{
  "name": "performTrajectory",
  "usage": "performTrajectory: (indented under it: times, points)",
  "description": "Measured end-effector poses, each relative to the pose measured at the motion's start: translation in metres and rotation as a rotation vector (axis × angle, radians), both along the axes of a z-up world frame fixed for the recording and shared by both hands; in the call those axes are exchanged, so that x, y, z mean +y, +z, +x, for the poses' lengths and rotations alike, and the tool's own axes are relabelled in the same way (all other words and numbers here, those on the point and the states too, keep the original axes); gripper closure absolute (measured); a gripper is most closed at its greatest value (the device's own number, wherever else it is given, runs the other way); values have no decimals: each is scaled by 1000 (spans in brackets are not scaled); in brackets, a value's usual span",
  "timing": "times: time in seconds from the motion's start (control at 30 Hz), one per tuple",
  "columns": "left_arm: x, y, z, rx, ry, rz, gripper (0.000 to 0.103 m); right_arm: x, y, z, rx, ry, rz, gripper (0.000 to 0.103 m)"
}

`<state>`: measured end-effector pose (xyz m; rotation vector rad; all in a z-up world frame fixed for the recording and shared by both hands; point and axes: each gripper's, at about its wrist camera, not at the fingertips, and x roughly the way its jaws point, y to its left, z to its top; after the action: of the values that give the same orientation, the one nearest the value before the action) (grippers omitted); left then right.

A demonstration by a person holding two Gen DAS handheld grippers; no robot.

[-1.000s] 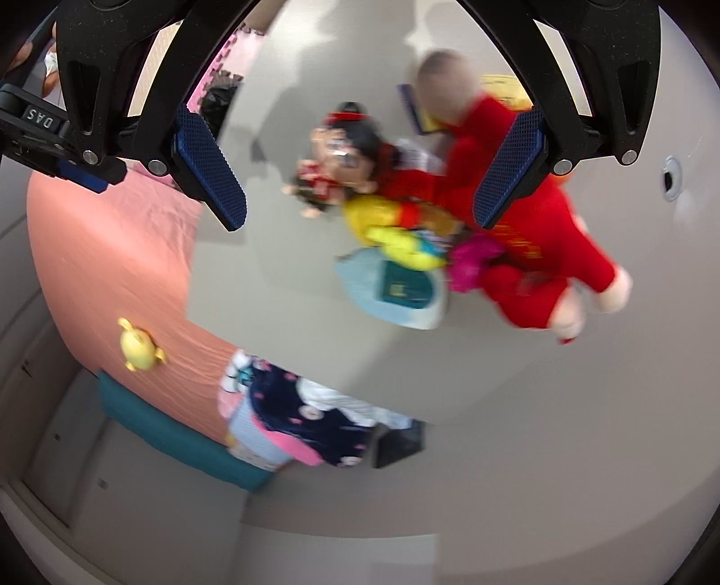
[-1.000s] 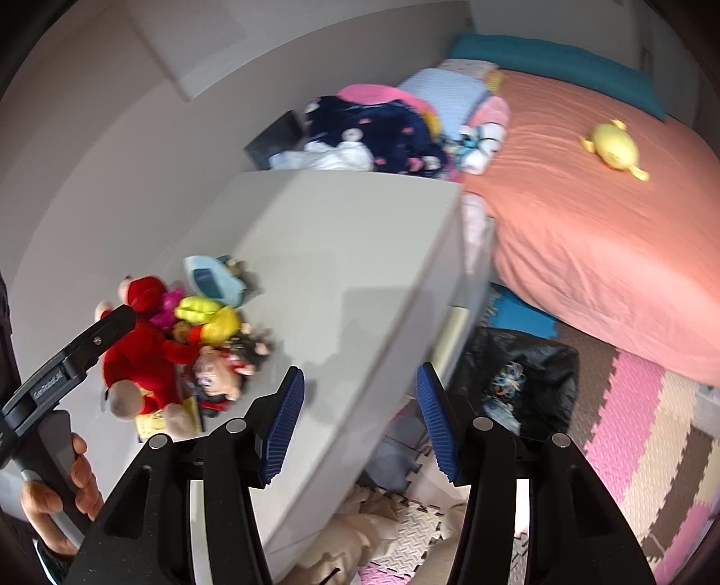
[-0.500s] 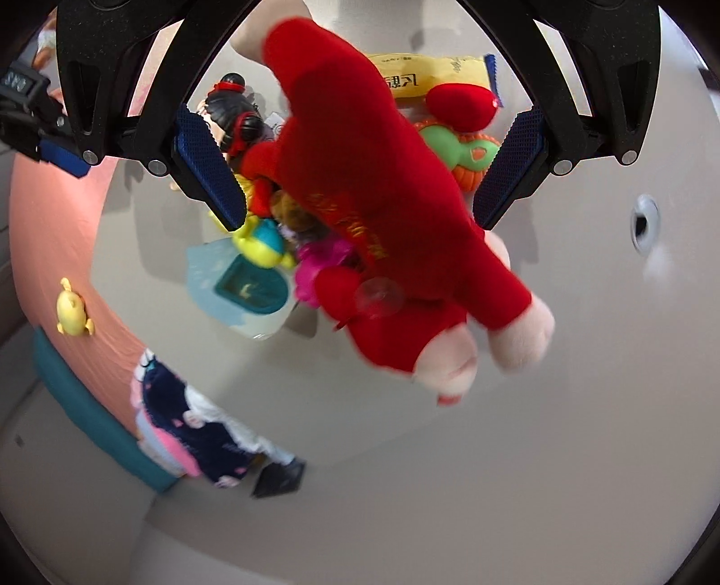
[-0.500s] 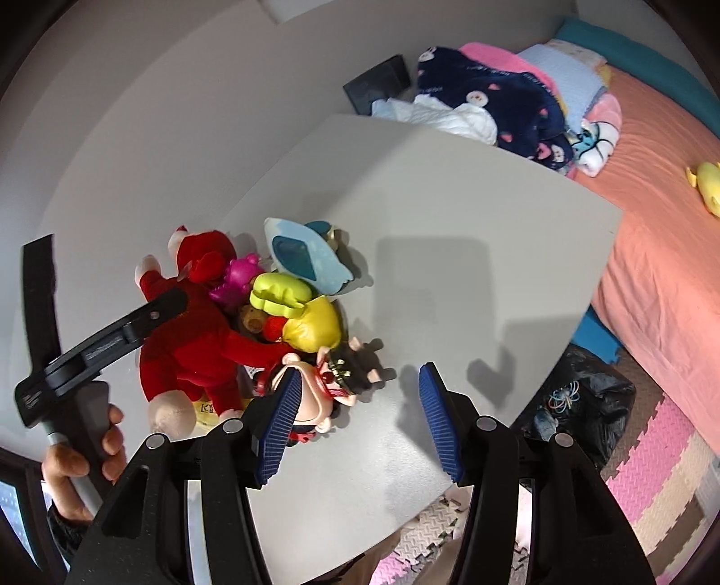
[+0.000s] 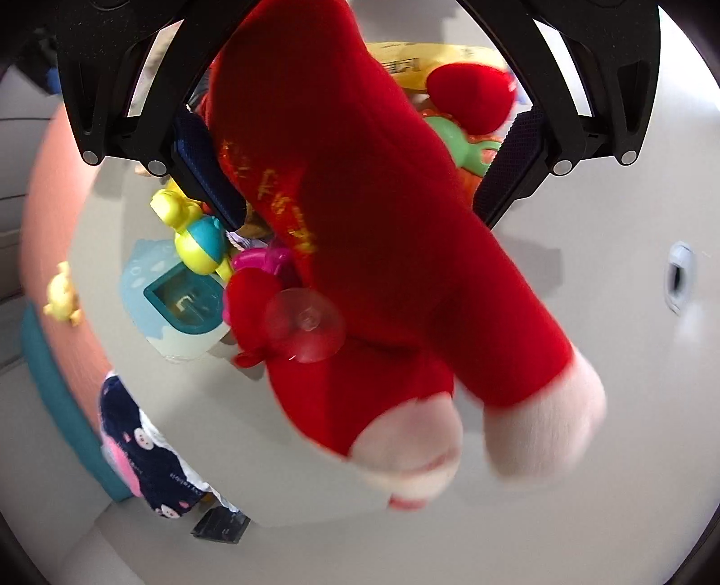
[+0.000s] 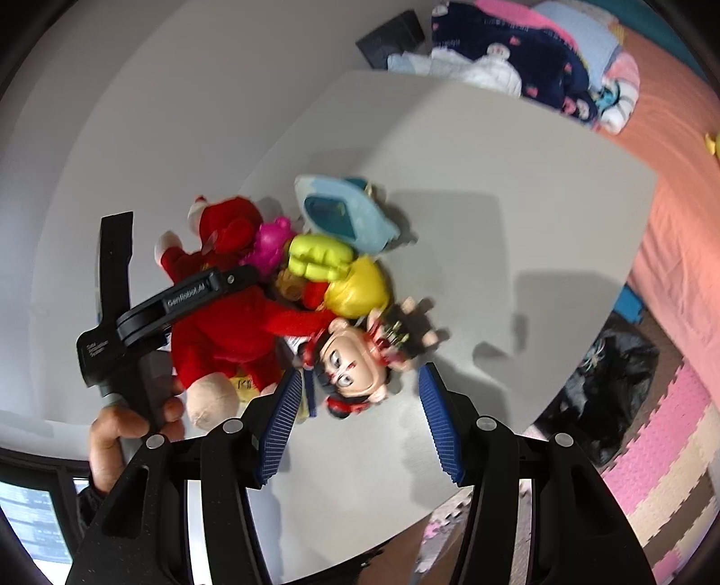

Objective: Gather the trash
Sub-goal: 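Grasp the red plush monkey with the left tool while the right tool grasps the small doll figure, then carry monkey and doll to the trash bag and release both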

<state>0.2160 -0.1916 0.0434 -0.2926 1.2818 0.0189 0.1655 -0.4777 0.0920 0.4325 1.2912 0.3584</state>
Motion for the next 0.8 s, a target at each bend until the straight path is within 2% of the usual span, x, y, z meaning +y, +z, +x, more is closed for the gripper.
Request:
performTrajectory:
  times: [0.1,0.27,0.47,0.53,0.8]
  points:
    - [10,-1,-4,-15,14,-68,19,11,-13,-1,45,0,22,47]
    - [18,9,-13,-59,15,-107,29,22,-41,-1,129,-39,71,47]
    - [31,36,-29,-146,-13,-97,29,21,-63,6,167,-166,134,47]
    - [36,47,-35,-174,-14,-92,29,22,-66,9,172,-189,139,39]
    - [50,74,-41,-240,7,-91,29,33,-73,22,132,-233,86,35]
